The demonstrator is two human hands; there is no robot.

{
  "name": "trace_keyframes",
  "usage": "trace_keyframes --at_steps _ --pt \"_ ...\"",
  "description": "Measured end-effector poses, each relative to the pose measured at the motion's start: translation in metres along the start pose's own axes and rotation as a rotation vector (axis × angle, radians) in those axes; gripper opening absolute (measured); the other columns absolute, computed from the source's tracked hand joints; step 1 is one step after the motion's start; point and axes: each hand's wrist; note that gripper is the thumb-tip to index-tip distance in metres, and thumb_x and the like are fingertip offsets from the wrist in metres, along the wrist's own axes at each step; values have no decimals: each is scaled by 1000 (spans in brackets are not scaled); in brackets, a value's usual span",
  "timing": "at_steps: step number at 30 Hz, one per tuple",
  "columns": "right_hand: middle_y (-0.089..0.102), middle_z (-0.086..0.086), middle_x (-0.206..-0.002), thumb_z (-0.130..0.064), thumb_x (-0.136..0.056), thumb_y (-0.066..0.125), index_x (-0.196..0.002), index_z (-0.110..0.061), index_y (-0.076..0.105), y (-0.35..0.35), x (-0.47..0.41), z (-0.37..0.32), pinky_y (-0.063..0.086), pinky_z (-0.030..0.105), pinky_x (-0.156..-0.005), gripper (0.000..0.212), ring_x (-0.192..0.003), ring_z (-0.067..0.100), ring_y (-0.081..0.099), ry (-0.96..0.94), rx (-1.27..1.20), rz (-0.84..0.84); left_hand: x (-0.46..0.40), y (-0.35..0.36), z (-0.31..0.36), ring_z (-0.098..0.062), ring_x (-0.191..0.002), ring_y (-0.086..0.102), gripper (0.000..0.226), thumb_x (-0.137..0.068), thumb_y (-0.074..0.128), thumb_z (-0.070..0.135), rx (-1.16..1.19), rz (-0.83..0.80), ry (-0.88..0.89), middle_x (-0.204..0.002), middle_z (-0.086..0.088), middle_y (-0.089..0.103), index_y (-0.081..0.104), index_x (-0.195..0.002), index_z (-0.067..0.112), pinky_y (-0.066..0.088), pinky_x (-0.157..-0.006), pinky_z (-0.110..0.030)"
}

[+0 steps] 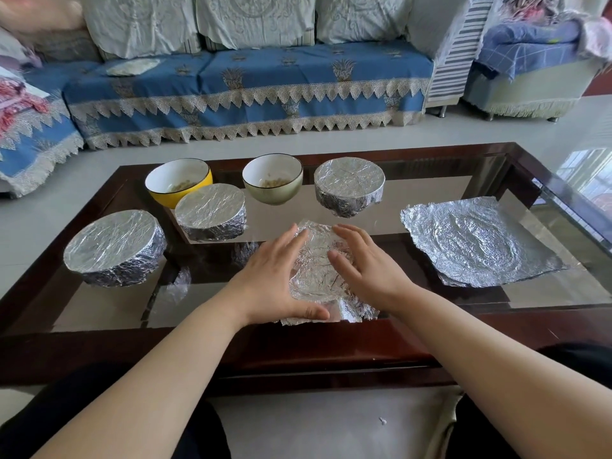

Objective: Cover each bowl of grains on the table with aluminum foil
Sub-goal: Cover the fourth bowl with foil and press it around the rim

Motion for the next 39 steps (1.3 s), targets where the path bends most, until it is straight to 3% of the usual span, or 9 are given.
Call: trace_keyframes --at_steps 5,12,19,24,27,29,32,34,39 --pt "-9 -20 -160 -91 -67 38 -153 -35 10 -11 9 8 22 36 -114 107 -148 12 14 -88 -66 -57 2 1 0 -11 -151 -11 144 -48 59 92 56 8 -34 -163 12 -18 -21 -153 34 4 -124 -41" --pt "-20 -16 -160 -85 -56 58 -152 -40 -2 -1 25 17 18 38 -117 122 -144 7 4 -127 68 -88 1 2 -1 -10 -150 -9 145 -48 62 88 74 25 -10 -163 13 -16 -19 -154 33 7 -124 -38" --pt "11 -18 -154 -87 -54 59 -148 -41 -2 6 27 21 18 29 -118 122 -143 -4 10 -67 -13 -44 0 10 -6 -3 -149 -8 141 -47 70 83 183 130 88 -162 16 -17 -11 -154 40 8 -120 -33" --pt "16 -22 -147 -90 -52 58 -148 -39 3 8 25 21 17 17 -110 122 -132 -24 10 -80 -51 -21 4 27 -10 6 -147 -6 137 -45 81 73 462 298 126 -163 16 -12 3 -153 39 10 -117 -19" --pt "17 -20 -148 -89 -53 60 -148 -40 3 11 25 23 20 19 -111 122 -137 -12 17 -75 -75 -9 4 36 -10 2 -149 -1 136 -46 74 82 550 385 141 -165 12 -6 0 -152 42 8 -114 -8" --pt "18 -17 -150 -88 -53 61 -149 -39 3 12 26 24 20 17 -110 122 -137 -8 19 -75 -84 -3 3 39 -10 -2 -150 3 132 -49 69 86 538 437 160 -165 10 -2 -2 -152 45 9 -116 -11" --pt "22 -7 -152 -88 -53 61 -149 -34 5 14 26 24 20 9 -107 123 -134 -9 20 -92 -77 26 1 43 -11 -9 -151 9 130 -54 58 91 467 503 184 -165 -1 7 4 -156 30 12 -119 -16" --pt "25 1 -153 -86 -52 62 -150 -31 5 15 27 24 25 17 -106 125 -132 -6 23 -90 -57 53 -1 44 -11 -11 -151 14 129 -57 54 93 435 526 183 -163 -7 14 8 -155 24 14 -119 -18" --pt "30 7 -152 -92 -54 53 -149 -30 8 22 30 24 33 30 -107 123 -137 16 36 -89 -26 129 -5 40 -16 -11 -149 21 124 -57 51 95 383 501 204 -161 -6 20 0 -154 37 23 -118 -29"
Point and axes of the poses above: each hand's wrist, its own x-axis away from the middle knuckle, its own y-axis out of the palm, z = x × y
